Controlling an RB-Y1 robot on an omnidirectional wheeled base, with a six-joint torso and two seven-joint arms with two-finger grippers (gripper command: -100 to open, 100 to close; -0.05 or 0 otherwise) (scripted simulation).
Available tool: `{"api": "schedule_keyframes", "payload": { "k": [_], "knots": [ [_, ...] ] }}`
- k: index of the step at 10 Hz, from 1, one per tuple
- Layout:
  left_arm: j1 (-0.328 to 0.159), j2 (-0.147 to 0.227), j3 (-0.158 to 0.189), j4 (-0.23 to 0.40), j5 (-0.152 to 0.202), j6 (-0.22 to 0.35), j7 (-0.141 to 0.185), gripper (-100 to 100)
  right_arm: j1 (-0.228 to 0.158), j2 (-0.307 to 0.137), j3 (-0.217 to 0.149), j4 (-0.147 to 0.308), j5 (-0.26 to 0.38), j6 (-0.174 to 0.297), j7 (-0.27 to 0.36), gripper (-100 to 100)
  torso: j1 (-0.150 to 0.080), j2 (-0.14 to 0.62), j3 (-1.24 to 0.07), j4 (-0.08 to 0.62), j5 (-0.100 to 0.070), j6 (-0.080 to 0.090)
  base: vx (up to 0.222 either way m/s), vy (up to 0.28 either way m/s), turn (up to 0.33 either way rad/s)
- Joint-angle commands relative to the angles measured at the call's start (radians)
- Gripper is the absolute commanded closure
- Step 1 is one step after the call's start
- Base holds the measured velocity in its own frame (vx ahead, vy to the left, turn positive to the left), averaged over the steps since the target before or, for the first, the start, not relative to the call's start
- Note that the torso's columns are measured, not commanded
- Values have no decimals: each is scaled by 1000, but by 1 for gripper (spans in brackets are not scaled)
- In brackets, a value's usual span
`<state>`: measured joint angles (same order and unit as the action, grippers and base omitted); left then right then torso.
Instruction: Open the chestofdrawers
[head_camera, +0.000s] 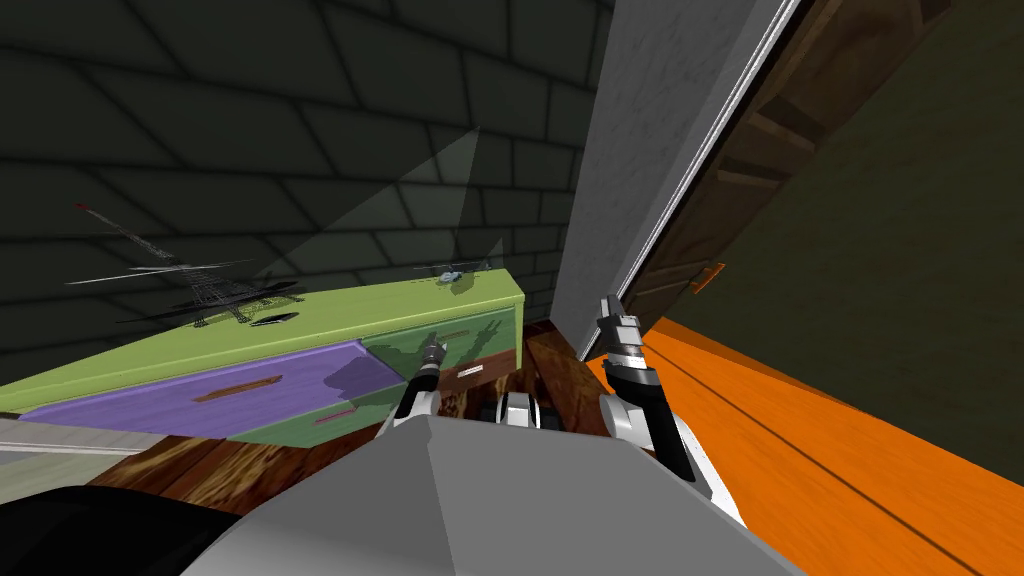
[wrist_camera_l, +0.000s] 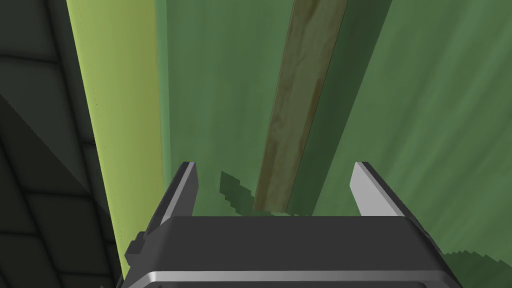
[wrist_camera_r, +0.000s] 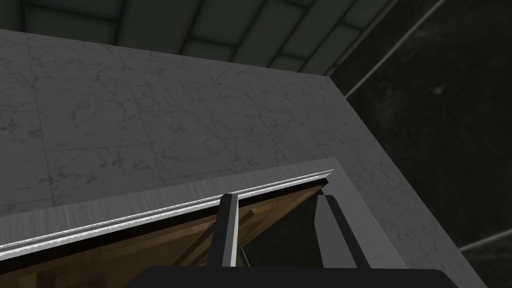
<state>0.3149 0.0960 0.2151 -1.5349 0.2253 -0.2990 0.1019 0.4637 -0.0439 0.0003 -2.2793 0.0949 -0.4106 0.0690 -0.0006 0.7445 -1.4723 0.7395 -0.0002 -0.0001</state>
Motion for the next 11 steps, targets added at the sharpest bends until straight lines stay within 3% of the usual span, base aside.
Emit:
{"api": "schedule_keyframes", "payload": {
  "k": [1, 11],
  "knots": [
    [0, 0, 0, 0, 0, 0, 0, 100, 0, 0, 0, 0, 0, 0, 0, 0, 0, 2, 2, 1, 0, 0, 12, 1, 0],
    [59, 2, -23, -54, 2, 16, 4, 100, -1, 0, 0, 0, 0, 0, 0, 0, 0, -2, -1, -1, 0, -2, -129, -55, 10]
  ]
}}
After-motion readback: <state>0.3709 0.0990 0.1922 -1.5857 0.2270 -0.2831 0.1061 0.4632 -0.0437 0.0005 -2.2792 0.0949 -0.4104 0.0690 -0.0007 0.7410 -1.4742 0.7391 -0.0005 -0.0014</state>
